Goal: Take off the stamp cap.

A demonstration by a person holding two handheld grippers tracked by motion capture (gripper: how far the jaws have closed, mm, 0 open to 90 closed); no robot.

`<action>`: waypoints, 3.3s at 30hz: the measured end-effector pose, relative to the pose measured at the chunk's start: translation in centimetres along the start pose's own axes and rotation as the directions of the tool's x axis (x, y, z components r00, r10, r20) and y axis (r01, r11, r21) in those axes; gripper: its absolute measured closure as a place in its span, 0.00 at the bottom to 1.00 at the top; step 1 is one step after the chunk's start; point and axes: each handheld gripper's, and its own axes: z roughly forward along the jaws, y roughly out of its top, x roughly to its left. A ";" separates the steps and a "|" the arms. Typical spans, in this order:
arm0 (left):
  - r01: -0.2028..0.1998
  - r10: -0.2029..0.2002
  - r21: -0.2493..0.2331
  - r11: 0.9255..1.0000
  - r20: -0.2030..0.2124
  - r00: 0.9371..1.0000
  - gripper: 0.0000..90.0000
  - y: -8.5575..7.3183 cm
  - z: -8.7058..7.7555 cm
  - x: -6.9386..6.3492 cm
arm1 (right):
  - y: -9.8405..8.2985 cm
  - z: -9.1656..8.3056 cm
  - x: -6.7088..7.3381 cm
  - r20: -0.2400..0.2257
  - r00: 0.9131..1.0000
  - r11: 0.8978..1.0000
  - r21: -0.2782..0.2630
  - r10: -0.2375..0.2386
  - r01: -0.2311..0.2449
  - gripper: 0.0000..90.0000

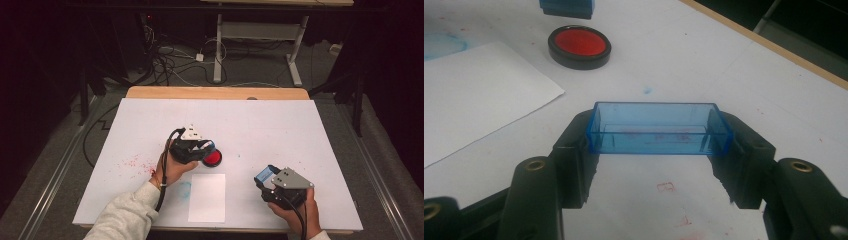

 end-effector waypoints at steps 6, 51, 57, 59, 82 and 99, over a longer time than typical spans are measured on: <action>0.030 -0.030 0.021 0.999 0.010 1.000 0.76 -0.4 1.2 0.6 | -0.1 0.2 0.0 -0.004 1.000 1.000 0.008 -0.007 0.007 0.45; 0.006 -0.005 0.045 0.999 -0.034 0.999 0.76 -0.7 2.6 -0.5 | 0.0 0.4 0.4 -0.004 1.000 1.000 0.000 -0.009 0.009 0.45; 0.024 -0.023 0.027 0.999 -0.028 0.999 0.76 -0.9 2.6 -0.3 | 0.0 0.4 0.4 -0.010 1.000 1.000 0.001 -0.008 0.008 0.45; 0.019 -0.018 0.029 0.999 -0.032 0.999 0.76 -0.9 2.6 -0.4 | -0.1 0.5 0.4 -0.016 1.000 1.000 0.003 -0.015 0.016 0.45; 0.013 -0.012 0.037 0.999 -0.028 1.000 0.76 -0.8 2.5 -0.4 | -0.1 0.8 0.3 -0.025 1.000 1.000 0.022 -0.009 0.010 0.45; 0.013 -0.014 -0.009 1.000 -0.030 0.999 0.76 0.0 1.0 -0.3 | 0.0 0.9 0.3 -0.030 0.999 1.000 0.022 -0.016 0.017 0.45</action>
